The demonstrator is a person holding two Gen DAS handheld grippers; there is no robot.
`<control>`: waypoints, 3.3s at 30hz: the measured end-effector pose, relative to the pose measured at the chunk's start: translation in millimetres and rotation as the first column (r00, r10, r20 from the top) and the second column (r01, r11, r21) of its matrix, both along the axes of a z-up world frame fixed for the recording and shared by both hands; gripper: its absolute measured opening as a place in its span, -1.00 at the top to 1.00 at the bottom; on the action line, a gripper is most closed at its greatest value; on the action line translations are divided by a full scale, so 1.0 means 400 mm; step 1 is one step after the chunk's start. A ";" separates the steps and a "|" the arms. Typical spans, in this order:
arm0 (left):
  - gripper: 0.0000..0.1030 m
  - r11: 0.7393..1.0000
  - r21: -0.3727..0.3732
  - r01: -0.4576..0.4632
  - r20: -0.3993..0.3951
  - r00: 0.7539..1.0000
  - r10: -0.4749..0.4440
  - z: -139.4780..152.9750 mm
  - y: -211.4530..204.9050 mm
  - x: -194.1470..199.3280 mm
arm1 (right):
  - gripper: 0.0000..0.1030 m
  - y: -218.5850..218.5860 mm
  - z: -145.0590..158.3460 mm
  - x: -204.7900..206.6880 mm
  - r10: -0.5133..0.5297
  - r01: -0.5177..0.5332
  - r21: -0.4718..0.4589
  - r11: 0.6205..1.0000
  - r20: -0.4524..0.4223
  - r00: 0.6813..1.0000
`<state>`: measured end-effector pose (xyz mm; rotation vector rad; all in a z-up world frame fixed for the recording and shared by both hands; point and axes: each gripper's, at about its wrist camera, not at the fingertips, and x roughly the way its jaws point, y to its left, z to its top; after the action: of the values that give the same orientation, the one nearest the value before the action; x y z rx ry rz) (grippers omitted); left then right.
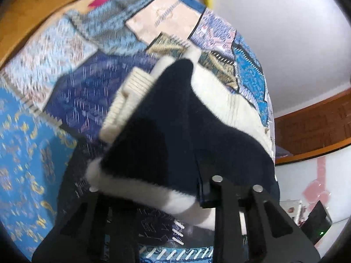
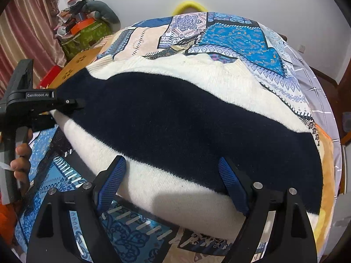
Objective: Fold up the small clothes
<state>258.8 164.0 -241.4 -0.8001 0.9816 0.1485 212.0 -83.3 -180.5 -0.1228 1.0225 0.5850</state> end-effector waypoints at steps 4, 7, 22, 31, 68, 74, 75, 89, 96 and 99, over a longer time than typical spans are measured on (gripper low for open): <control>0.53 0.997 0.069 0.015 0.038 0.999 -0.017 0.046 0.011 -0.007 | -0.63 -0.006 0.018 -0.001 -0.003 0.003 -0.003 1.000 0.007 1.000; 0.54 0.990 0.142 0.006 0.062 0.998 -0.015 0.088 0.023 -0.014 | -0.63 -0.020 0.043 -0.004 -0.012 0.012 0.000 1.000 0.033 0.999; 0.56 0.862 0.501 -0.082 0.135 0.991 0.015 0.261 0.106 -0.082 | -0.63 -0.086 0.070 0.006 -0.046 0.047 -0.008 0.999 0.081 0.996; 0.57 0.880 0.474 0.024 0.172 0.978 -0.119 0.330 -0.030 -0.015 | -0.63 -0.099 -0.006 0.017 -0.060 0.060 0.011 0.998 0.000 0.998; -0.26 0.678 0.541 0.497 -0.021 0.814 -0.581 0.267 -0.468 -0.008 | -0.63 -0.164 0.067 -0.035 -0.082 0.081 0.066 0.994 0.016 0.996; -0.35 0.679 0.570 0.463 -0.033 0.838 -0.544 0.283 -0.403 -0.048 | -0.63 -0.172 0.143 -0.061 -0.095 0.089 0.104 0.991 0.056 0.994; -0.39 0.684 0.566 0.460 -0.039 0.844 -0.535 0.281 -0.387 -0.053 | -0.63 -0.170 0.153 -0.062 -0.095 0.088 0.109 0.990 0.062 0.994; -0.52 0.727 0.516 0.452 -0.138 0.882 -0.451 0.160 -0.220 -0.119 | -0.63 -0.087 0.223 -0.046 -0.081 0.067 0.166 0.984 0.081 0.993; -0.52 0.763 0.464 0.451 -0.185 0.891 -0.414 0.080 -0.180 -0.107 | -0.63 -0.051 0.209 0.004 -0.099 0.092 0.218 0.972 0.022 0.995; -0.52 0.794 0.430 0.430 -0.172 0.902 -0.395 0.063 -0.159 -0.100 | -0.63 -0.047 0.203 0.029 -0.118 0.117 0.247 0.962 -0.009 0.993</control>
<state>219.0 100.2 -216.1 -0.1299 1.1140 0.0258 223.4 -102.1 -99.5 0.1559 0.9365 0.5984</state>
